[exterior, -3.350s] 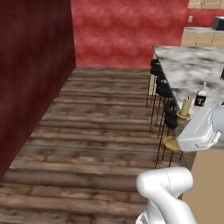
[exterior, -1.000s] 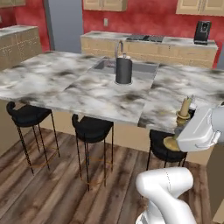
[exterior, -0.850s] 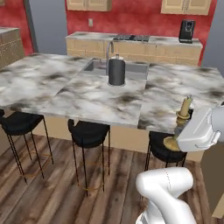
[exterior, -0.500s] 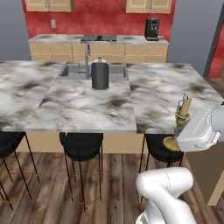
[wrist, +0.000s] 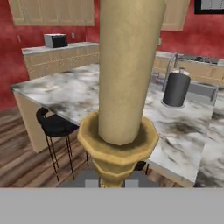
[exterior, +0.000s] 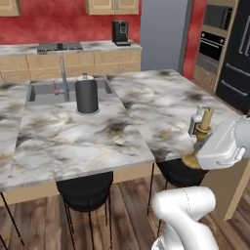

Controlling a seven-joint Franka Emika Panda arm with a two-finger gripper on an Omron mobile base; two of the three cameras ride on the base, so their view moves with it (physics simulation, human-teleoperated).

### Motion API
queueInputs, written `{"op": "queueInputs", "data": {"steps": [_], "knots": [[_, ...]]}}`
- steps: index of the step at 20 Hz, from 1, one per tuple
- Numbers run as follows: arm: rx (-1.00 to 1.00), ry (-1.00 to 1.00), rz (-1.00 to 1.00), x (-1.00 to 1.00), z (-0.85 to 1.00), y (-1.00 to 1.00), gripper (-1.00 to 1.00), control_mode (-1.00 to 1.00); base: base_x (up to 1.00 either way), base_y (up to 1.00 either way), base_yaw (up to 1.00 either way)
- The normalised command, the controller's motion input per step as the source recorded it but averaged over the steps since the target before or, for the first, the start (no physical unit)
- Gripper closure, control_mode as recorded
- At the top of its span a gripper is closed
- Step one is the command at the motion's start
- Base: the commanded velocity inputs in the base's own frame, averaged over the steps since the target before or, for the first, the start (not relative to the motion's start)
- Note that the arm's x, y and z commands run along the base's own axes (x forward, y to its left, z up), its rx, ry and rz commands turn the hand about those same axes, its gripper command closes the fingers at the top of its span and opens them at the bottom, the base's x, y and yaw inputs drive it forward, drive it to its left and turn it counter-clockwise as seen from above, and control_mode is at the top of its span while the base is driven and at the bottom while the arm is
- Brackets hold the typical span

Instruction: Get the candle and the liquor from the cabinet and move them to the dining counter.

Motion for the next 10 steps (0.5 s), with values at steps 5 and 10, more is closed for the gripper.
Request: {"op": "queueInputs", "data": {"steps": [5,10], "knots": [[0.0,0.0,0.0,0.0,0.0,0.0,1.0,1.0,0.64,0.59,-0.41],[0.0,0.0,0.0,0.0,0.0,0.0,1.0,1.0,0.39,0.11,-0.17]]}}
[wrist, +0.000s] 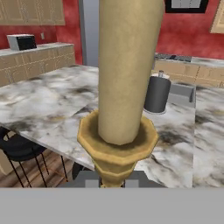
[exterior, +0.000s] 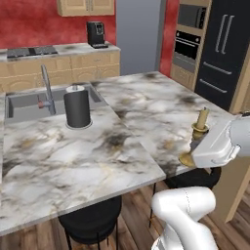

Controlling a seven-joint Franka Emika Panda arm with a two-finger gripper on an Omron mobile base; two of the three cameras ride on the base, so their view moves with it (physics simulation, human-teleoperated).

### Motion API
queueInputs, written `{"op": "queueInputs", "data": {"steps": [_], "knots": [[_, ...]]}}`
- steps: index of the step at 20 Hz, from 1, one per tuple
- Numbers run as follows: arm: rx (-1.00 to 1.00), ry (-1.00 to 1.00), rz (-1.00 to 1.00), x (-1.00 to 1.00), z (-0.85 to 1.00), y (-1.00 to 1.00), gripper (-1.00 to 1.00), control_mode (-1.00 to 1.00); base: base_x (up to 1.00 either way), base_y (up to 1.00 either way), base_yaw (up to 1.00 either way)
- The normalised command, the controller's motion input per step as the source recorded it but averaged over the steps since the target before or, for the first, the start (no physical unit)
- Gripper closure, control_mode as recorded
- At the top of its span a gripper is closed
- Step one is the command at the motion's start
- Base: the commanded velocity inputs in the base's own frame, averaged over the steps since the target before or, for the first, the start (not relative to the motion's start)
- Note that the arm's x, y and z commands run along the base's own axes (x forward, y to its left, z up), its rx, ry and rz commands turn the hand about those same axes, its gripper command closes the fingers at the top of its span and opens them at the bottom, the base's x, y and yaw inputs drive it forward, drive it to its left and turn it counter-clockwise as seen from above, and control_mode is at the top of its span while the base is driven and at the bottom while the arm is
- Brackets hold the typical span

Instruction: Get the candle and the liquor from the cabinet and move them to the dining counter.

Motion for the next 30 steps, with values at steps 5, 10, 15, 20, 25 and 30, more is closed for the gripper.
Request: {"op": "queueInputs", "data": {"steps": [5,10,15,20,25,30], "knots": [[0.0,0.0,0.0,0.05,-0.05,0.0,1.0,-1.0,0.13,0.0,-0.03],[0.0,0.04,0.0,0.5,-0.47,0.0,1.0,-1.0,0.0,0.0,0.0],[0.0,0.03,0.0,0.76,-0.54,0.0,1.0,-1.0,0.0,0.0,0.0],[0.0,-0.07,0.02,0.75,-0.37,0.0,1.0,-1.0,0.0,0.0,0.0],[0.0,-0.17,0.04,0.54,-0.34,0.0,1.0,-1.0,0.0,0.0,0.0],[-0.05,-0.04,0.07,0.22,-0.32,0.0,1.0,-1.0,0.0,0.0,0.0]]}}
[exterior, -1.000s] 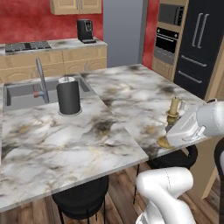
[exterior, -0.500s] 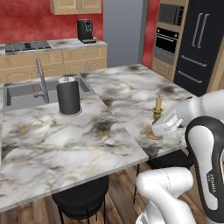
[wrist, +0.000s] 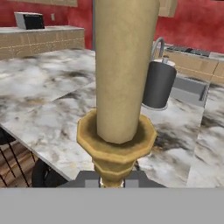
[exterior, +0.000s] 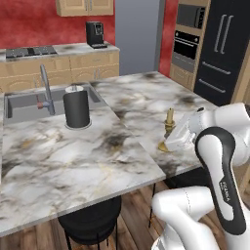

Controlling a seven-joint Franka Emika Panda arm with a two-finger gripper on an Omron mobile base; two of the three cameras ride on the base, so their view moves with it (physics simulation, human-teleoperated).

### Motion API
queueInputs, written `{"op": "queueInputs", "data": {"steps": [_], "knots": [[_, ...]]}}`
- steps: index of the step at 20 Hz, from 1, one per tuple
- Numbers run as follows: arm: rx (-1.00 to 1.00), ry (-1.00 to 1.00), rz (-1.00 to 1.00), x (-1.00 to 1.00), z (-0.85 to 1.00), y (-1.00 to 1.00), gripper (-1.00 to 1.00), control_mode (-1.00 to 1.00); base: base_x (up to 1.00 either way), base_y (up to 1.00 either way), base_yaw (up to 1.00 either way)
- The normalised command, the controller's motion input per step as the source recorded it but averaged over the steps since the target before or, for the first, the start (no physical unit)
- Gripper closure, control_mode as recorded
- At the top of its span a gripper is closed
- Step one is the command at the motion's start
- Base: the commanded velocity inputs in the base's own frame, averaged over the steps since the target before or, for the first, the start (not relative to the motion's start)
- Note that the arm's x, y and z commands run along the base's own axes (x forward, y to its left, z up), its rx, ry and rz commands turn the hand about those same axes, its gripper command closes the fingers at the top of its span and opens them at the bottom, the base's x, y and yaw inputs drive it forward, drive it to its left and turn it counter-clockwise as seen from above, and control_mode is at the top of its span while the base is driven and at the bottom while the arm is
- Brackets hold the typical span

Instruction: Get the candle and the liquor from the cabinet and move them to the dining counter.

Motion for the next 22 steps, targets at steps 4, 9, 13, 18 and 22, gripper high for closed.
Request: {"op": "queueInputs", "data": {"steps": [4,9,13,18,22], "knots": [[-0.04,0.0,0.06,0.23,-0.33,0.0,1.0,-1.0,0.0,0.0,0.0],[-0.01,0.0,0.05,0.32,-0.45,0.0,1.0,-1.0,0.0,0.0,0.0],[0.0,0.0,0.07,0.43,-0.46,0.0,1.0,-1.0,0.0,0.0,0.0],[0.0,0.0,0.08,0.5,-0.36,0.0,1.0,-1.0,0.0,0.0,0.0],[0.02,0.0,0.08,0.55,-0.16,0.0,1.0,-1.0,0.0,0.0,0.0]]}}
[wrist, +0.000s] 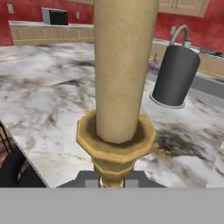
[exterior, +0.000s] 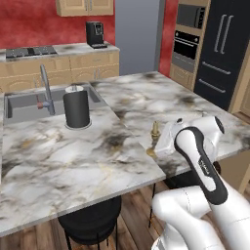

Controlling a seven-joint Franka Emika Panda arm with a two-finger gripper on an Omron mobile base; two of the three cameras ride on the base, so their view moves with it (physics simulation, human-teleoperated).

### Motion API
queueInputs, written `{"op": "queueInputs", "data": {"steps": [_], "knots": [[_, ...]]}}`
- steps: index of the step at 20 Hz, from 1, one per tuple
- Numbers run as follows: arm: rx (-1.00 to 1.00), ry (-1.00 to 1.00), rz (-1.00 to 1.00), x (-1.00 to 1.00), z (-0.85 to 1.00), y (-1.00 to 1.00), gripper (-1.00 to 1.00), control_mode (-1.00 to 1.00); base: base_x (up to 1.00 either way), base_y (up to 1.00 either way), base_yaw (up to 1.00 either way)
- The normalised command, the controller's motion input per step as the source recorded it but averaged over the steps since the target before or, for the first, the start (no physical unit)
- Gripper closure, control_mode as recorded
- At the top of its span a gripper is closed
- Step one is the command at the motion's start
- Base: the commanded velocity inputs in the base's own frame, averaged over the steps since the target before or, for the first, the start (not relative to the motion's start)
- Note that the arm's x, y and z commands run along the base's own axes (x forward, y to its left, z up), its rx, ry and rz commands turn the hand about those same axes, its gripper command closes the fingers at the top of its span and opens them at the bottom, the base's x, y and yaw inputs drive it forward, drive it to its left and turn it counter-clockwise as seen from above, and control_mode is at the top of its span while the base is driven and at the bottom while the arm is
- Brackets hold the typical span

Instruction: Get the candle and the liquor from the cabinet and move them to the dining counter.

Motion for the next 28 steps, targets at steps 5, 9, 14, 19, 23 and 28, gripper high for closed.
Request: {"op": "queueInputs", "data": {"steps": [5,9,14,19,23,28], "knots": [[0.01,0.01,0.04,0.57,-0.02,0.0,1.0,-1.0,0.0,0.0,0.0],[0.0,0.04,0.03,0.59,-0.14,0.0,1.0,-1.0,0.0,0.0,0.0],[0.0,0.04,0.03,0.58,-0.29,0.0,1.0,-1.0,0.0,0.0,0.0],[0.0,0.0,0.03,0.51,-0.4,0.0,1.0,-1.0,0.0,0.0,0.0],[0.0,0.0,0.03,0.4,-0.43,0.01,1.0,-1.0,0.0,0.0,0.0],[0.0,0.0,0.03,0.34,-0.37,0.02,1.0,-1.0,0.0,0.0,0.0]]}}
